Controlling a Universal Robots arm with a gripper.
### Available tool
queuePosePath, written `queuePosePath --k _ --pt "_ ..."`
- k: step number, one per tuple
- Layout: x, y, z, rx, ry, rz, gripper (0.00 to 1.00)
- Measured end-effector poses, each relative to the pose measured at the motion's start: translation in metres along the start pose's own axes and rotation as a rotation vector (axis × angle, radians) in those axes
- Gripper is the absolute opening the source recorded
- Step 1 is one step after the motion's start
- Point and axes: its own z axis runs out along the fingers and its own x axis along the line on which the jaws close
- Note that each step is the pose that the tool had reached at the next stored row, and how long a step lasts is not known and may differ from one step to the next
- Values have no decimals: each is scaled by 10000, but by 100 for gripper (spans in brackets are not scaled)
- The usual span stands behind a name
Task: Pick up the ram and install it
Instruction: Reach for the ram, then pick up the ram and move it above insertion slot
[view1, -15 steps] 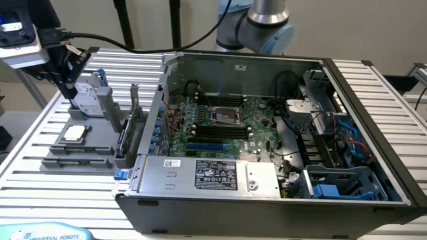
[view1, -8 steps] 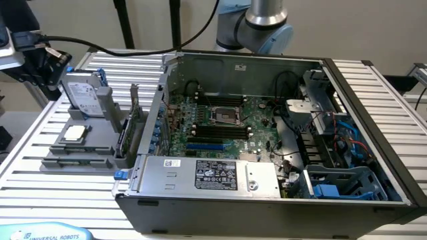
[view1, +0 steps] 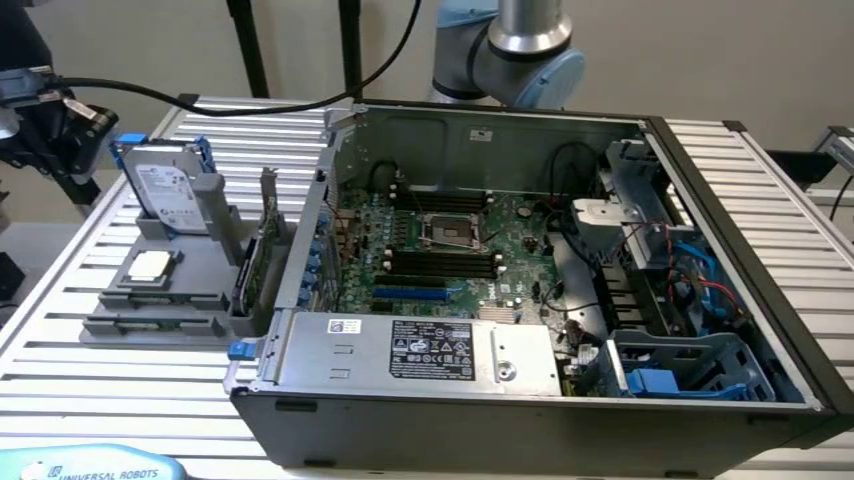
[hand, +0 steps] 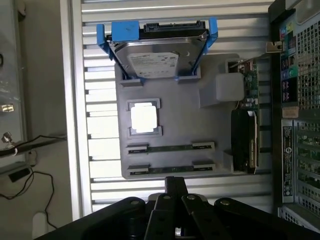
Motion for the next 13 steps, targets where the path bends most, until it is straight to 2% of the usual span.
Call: queuePosePath --k 2,13 --pt "10 1 2 0 17 -57 11" --pt "11 1 1 0 19 -56 11"
